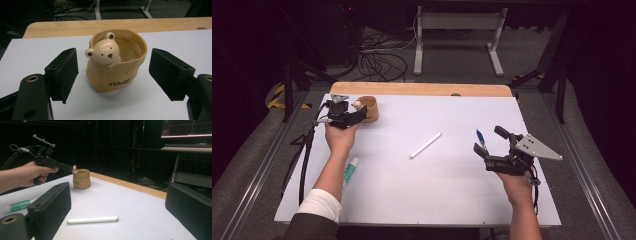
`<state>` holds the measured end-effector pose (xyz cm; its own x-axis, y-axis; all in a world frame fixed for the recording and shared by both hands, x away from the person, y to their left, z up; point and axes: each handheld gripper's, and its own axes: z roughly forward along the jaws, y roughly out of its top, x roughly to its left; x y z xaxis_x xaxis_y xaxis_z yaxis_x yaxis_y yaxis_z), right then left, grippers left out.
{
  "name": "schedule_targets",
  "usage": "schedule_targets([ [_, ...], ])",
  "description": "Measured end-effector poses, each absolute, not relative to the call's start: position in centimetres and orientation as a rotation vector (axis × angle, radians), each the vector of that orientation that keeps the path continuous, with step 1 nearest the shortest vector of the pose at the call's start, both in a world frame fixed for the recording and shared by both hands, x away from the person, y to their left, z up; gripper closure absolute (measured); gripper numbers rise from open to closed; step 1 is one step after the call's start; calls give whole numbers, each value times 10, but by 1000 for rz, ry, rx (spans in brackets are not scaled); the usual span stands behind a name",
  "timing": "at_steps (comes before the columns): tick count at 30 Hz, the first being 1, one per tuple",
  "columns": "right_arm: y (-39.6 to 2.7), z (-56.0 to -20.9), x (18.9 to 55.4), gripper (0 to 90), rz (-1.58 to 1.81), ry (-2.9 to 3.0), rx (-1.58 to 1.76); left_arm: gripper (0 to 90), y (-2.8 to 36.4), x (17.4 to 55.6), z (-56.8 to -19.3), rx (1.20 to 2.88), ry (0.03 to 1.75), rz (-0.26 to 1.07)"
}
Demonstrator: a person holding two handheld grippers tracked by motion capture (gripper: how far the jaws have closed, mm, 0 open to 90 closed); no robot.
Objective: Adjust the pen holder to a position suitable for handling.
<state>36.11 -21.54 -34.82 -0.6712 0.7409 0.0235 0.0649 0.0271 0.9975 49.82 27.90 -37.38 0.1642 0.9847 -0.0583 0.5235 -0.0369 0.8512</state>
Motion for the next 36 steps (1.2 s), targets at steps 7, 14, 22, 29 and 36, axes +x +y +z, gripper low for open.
schedule_targets([
  [7,-214,-349,361,75,1696,1795,813,243,277,510,-382,1650,1512,743],
  [14,-215,-349,362,75,1696,1792,817,244,281,518,-386,1581,1545,690],
  [22,-214,-350,362,75,1696,1793,814,285,278,524,-390,1535,1561,668],
  [29,-214,-350,362,75,1694,1795,818,347,276,528,-392,1501,1579,635],
  [36,-213,-351,363,75,1690,1797,819,442,280,533,-395,1464,1620,627],
])
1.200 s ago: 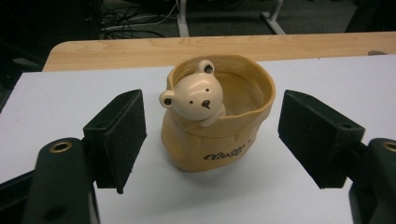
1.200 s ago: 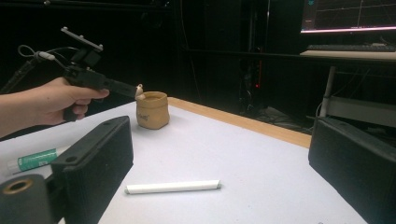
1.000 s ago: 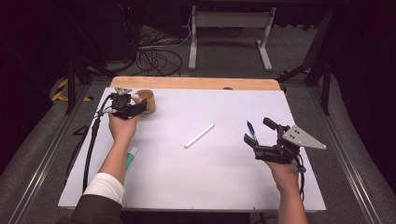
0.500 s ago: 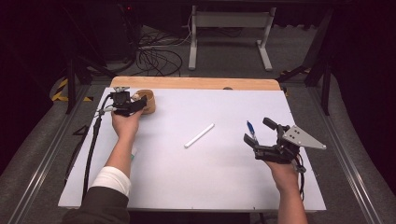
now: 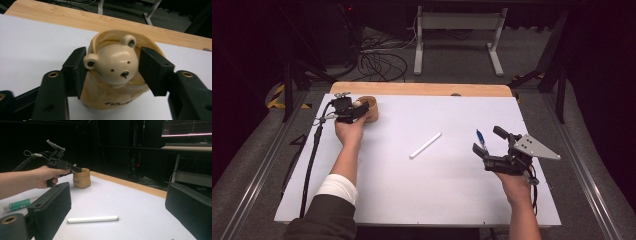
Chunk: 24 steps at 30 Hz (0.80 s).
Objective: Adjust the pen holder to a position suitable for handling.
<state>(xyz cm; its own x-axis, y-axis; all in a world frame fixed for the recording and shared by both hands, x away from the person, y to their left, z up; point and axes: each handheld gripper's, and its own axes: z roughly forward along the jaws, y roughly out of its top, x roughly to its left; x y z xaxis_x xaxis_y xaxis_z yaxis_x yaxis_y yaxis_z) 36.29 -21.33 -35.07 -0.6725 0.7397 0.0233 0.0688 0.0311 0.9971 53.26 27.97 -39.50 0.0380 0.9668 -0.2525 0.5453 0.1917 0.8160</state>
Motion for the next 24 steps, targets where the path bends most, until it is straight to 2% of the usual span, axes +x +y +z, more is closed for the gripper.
schedule_targets([
  [3,-213,-351,363,75,1687,1794,818,498,282,533,-395,1472,1616,642],
  [9,-213,-351,362,81,1685,1775,827,547,282,533,-394,1474,1616,641],
  [14,-214,-351,362,84,1686,1761,835,555,280,531,-389,1530,1598,624],
  [19,-213,-351,362,84,1689,1757,831,557,276,527,-388,1577,1554,554],
  [24,-212,-351,362,84,1689,1757,834,558,267,516,-382,1643,1460,515],
])
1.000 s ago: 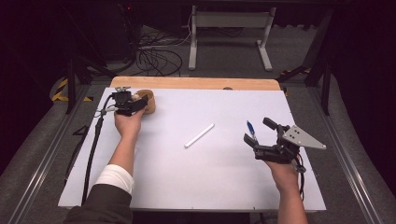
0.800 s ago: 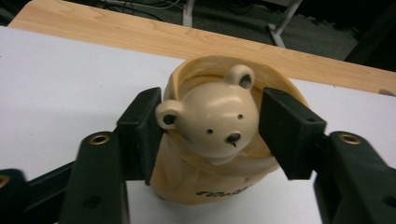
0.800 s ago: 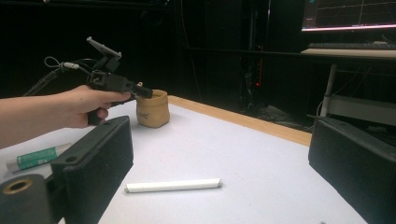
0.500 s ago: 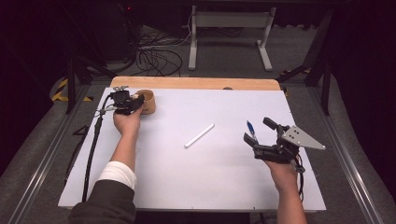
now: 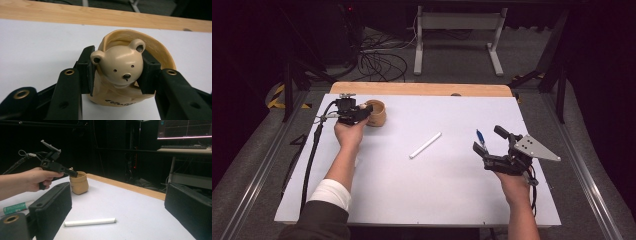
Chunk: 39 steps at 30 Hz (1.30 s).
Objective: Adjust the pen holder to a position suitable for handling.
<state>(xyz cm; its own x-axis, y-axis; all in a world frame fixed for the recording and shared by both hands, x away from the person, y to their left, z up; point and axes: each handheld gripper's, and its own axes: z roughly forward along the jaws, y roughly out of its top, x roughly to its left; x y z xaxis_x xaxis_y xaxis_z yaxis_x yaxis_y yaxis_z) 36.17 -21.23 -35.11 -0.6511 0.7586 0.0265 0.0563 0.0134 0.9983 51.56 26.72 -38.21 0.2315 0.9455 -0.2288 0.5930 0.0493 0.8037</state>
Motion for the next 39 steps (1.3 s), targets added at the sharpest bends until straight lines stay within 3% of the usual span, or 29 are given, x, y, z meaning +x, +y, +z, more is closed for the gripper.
schedule_targets([
  [25,-204,-353,363,84,1688,1796,834,562,209,417,-363,1858,1051,308],
  [39,-205,-353,363,84,1684,1796,836,563,179,381,-375,1963,946,182],
])
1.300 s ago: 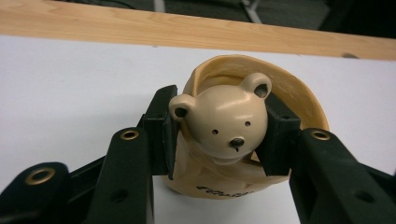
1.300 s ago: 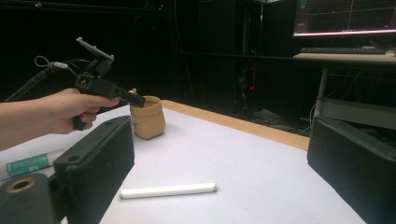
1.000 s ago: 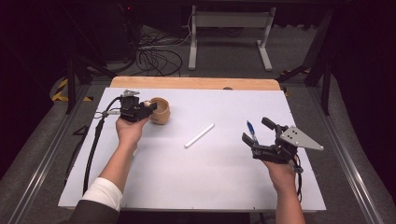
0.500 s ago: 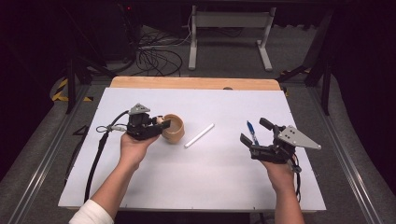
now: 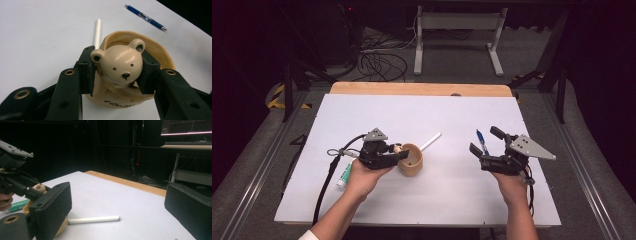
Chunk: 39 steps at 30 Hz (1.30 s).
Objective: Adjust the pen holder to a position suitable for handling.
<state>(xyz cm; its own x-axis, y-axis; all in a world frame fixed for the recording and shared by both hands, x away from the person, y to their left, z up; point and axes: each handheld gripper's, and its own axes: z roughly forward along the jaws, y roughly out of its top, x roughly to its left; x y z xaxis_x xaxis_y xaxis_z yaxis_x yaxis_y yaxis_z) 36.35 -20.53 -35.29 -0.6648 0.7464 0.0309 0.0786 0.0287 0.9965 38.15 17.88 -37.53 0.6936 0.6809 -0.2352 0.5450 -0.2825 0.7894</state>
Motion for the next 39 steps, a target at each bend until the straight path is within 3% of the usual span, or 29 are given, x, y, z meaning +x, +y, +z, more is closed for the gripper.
schedule_targets([
  [13,-204,-354,364,84,1670,1805,842,563,171,377,-389,1997,944,111],
  [26,-203,-355,365,84,1662,1812,842,551,176,374,-396,1968,915,141],
  [39,-201,-357,366,84,1655,1822,846,392,189,365,-389,1918,859,283],
])
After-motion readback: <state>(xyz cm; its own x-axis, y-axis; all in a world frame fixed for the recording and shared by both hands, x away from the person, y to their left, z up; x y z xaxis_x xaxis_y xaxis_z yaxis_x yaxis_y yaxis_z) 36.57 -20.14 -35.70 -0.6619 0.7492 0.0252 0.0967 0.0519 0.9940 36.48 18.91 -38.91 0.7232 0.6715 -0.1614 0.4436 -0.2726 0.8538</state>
